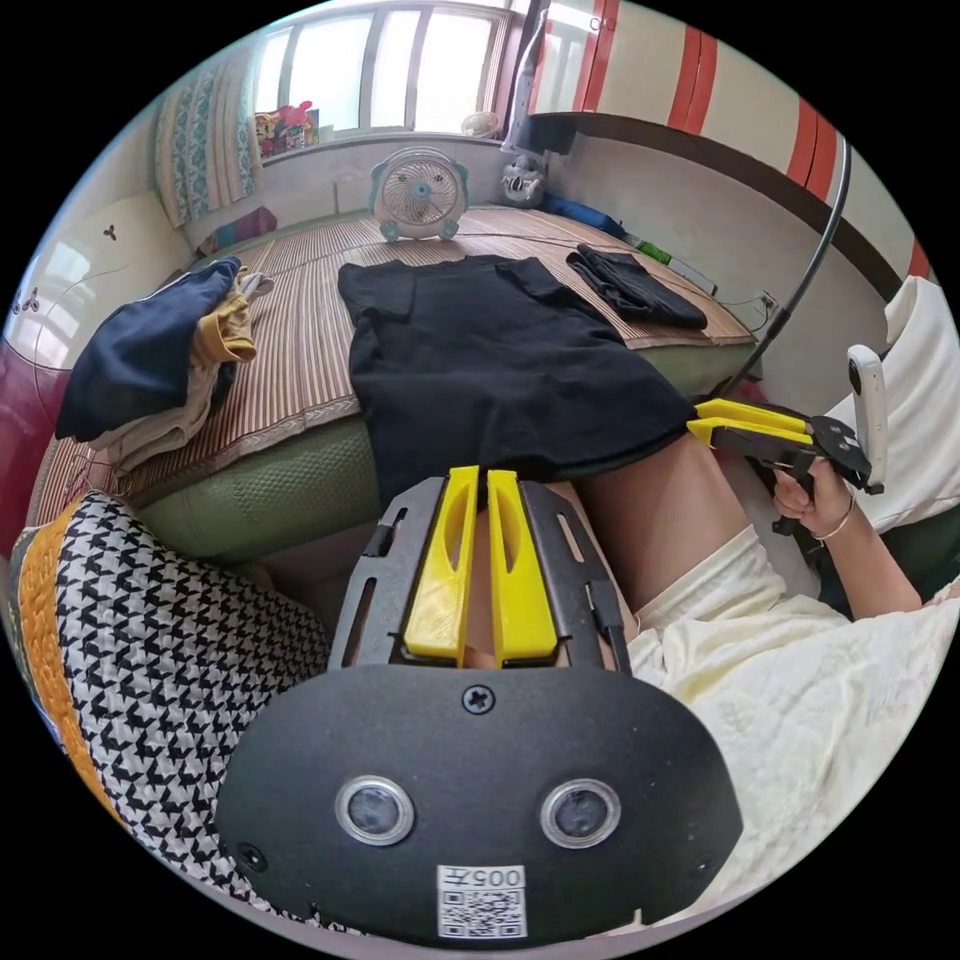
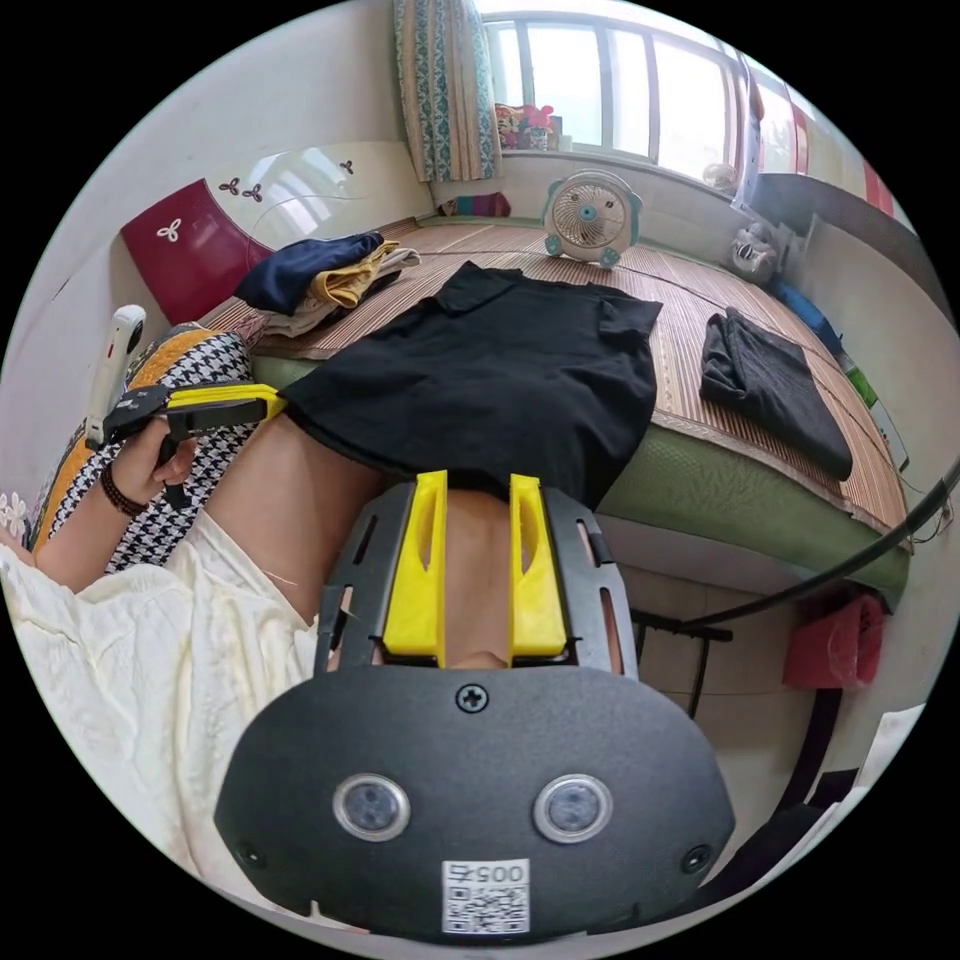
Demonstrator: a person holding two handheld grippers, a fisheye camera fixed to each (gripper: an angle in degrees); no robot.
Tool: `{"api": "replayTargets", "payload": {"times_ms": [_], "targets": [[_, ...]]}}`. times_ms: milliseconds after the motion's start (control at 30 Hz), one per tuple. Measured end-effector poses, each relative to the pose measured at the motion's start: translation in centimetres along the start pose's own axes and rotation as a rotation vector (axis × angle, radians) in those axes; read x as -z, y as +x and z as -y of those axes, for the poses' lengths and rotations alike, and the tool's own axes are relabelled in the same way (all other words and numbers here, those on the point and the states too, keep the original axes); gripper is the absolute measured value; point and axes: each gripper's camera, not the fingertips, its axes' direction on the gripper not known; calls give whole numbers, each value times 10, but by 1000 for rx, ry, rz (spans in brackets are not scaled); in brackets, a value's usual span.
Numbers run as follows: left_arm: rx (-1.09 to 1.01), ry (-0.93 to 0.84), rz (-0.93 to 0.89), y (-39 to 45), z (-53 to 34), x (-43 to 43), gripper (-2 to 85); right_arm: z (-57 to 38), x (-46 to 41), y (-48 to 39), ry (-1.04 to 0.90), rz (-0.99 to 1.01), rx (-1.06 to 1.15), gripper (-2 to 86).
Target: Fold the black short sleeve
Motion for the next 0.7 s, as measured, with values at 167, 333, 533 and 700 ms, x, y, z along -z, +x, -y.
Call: {"api": "replayTargets", "payload": {"times_ms": [167, 333, 533, 700], "targets": [[3, 34, -13, -6, -3, 20, 16, -7, 10, -13, 5, -21, 59, 104], [26, 187, -63, -18, -5, 58, 12, -13, 13, -33, 33, -130, 124, 112], [7, 251, -64, -23, 0, 84, 10, -14, 12, -30, 79, -152, 38, 110], [21, 272, -71, -29, -1, 97, 8, -13, 17, -13, 114, -183, -97, 100]]}}
